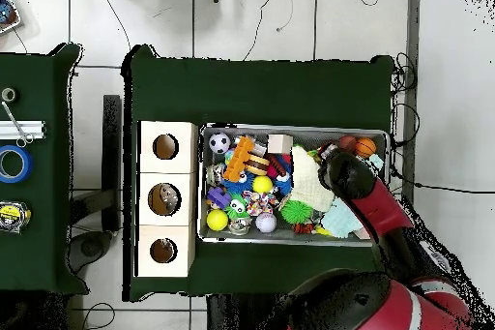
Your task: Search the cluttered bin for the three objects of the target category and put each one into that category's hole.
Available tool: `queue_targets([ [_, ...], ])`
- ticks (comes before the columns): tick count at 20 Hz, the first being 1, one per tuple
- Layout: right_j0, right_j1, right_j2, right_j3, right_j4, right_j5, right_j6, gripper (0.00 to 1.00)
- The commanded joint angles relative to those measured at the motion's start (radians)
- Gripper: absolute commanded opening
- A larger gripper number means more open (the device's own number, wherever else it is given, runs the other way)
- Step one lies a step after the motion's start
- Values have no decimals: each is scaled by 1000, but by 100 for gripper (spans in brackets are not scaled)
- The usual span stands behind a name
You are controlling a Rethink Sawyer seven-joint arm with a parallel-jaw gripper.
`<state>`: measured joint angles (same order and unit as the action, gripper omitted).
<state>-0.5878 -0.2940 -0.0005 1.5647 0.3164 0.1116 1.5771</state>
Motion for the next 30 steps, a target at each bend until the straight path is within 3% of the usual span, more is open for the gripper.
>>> queue_targets([
  [1,-79,196,74,250,-113,114,60,0],
  [15,-119,154,106,258,-122,162,74,0],
  [19,-115,83,115,291,-161,90,80,0],
  [22,-62,-39,76,313,-236,-14,91,0],
  [24,-5,-132,24,318,-215,64,115,0],
  [28,130,-326,-112,297,-142,359,188,0],
  [30,155,-387,-143,277,-132,481,200,0],
])
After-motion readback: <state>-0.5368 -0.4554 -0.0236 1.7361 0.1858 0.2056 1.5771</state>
